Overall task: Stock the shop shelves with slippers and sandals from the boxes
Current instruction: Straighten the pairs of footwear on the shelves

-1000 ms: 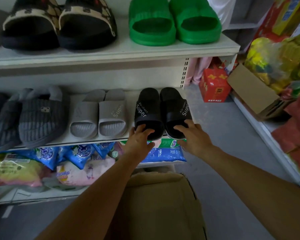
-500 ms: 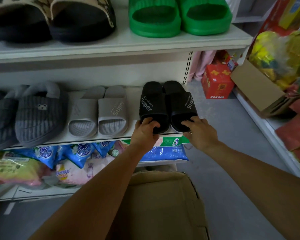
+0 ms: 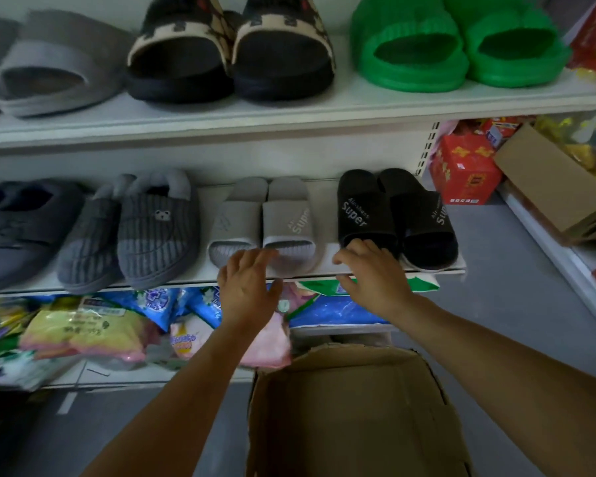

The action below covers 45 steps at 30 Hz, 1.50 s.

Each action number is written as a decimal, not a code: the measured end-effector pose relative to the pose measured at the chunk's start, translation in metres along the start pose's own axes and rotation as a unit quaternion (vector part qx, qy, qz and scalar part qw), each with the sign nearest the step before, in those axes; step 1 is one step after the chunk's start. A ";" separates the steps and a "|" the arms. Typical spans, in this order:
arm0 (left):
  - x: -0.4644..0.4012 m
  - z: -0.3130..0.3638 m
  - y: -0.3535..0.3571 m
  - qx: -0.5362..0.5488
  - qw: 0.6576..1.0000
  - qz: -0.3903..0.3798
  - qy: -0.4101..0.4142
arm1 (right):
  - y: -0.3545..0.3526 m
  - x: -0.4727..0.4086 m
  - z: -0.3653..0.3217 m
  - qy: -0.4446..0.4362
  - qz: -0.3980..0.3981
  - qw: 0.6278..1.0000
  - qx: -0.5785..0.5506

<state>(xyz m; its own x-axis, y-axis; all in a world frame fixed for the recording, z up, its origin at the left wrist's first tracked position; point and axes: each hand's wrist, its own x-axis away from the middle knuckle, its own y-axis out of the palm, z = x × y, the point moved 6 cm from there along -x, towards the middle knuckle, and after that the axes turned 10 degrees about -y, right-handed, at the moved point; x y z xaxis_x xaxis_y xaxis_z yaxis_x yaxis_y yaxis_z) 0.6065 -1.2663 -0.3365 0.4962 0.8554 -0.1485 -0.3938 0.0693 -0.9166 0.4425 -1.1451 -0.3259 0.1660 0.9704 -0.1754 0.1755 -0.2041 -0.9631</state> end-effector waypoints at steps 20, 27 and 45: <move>-0.046 -0.060 0.006 0.068 0.996 -0.057 0.018 | 0.059 -0.063 -0.050 0.053 -0.033 0.998 -0.001; -0.055 -0.063 0.003 0.052 0.991 -0.102 0.064 | 0.053 -0.067 -0.060 0.094 -0.076 0.993 0.018; -0.055 -0.062 -0.002 0.034 0.993 -0.070 0.088 | 0.051 -0.071 -0.067 -0.022 -0.056 0.984 0.167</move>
<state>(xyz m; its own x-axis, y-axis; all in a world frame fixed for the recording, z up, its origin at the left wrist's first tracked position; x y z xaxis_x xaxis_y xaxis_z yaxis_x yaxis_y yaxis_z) 0.6281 -1.3448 -0.3490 0.6746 0.7328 -0.0891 -0.3601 0.2213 -0.9063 0.5043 -1.2330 -0.3491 0.1196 0.9906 -0.0662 -0.1405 -0.0491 -0.9889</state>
